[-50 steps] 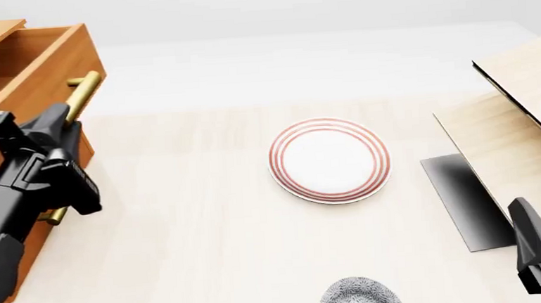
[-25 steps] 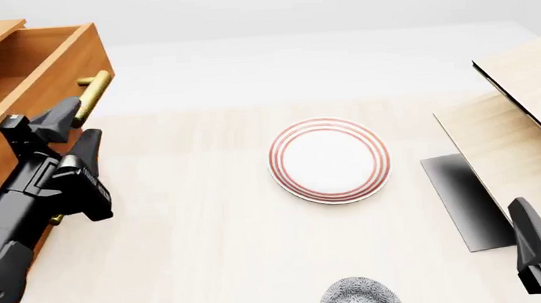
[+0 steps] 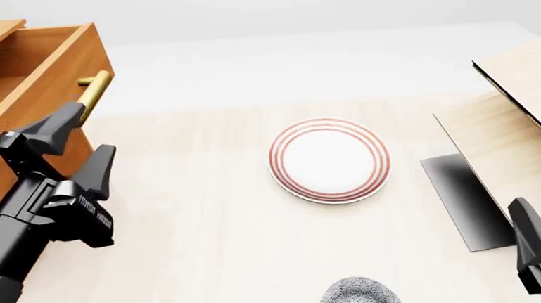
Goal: Open the top drawer of the cabinet and put the bowl in it.
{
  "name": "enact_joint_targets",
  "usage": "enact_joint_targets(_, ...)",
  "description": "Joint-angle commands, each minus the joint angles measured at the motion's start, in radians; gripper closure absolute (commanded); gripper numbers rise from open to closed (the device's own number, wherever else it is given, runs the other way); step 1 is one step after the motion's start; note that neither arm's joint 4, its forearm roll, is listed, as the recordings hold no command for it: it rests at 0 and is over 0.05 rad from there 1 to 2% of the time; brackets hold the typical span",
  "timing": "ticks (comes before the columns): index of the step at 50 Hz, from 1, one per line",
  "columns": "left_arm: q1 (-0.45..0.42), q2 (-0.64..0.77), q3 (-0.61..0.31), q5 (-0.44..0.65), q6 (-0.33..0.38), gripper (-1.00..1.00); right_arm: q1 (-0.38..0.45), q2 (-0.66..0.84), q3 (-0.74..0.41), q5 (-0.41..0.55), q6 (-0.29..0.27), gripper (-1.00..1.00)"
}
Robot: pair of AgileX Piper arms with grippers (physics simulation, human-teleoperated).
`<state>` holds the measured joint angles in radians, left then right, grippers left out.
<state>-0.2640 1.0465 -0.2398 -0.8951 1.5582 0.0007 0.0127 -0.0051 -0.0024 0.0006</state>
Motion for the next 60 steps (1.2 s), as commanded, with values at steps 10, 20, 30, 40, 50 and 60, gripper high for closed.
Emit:
enact_joint_targets(10, -0.078, -0.191, -0.246, 0.579, -0.377, -1.00, 0.000, -0.003, 0.001, 0.000, -0.001, -1.00)
enact_joint_targets(20, -0.086, -0.187, -0.366, 0.737, -0.562, -1.00, 0.000, -0.002, 0.001, 0.000, 0.000, -1.00)
enact_joint_targets(30, -0.075, -0.118, -0.552, 0.957, -0.840, -1.00, 0.000, -0.002, 0.001, 0.000, 0.000, -1.00)
enact_joint_targets(40, -0.035, -0.115, -0.737, 1.167, -1.083, -1.00, 0.000, -0.002, 0.001, 0.000, 0.000, -1.00)
enact_joint_targets(50, -0.019, -0.093, -0.847, 1.279, -1.228, -1.00, 0.000, -0.003, 0.001, 0.000, 0.000, -1.00)
enact_joint_targets(60, 0.052, -0.039, -0.957, 1.420, -1.333, -1.00, 0.000, -0.003, 0.001, 0.000, 0.000, -1.00)
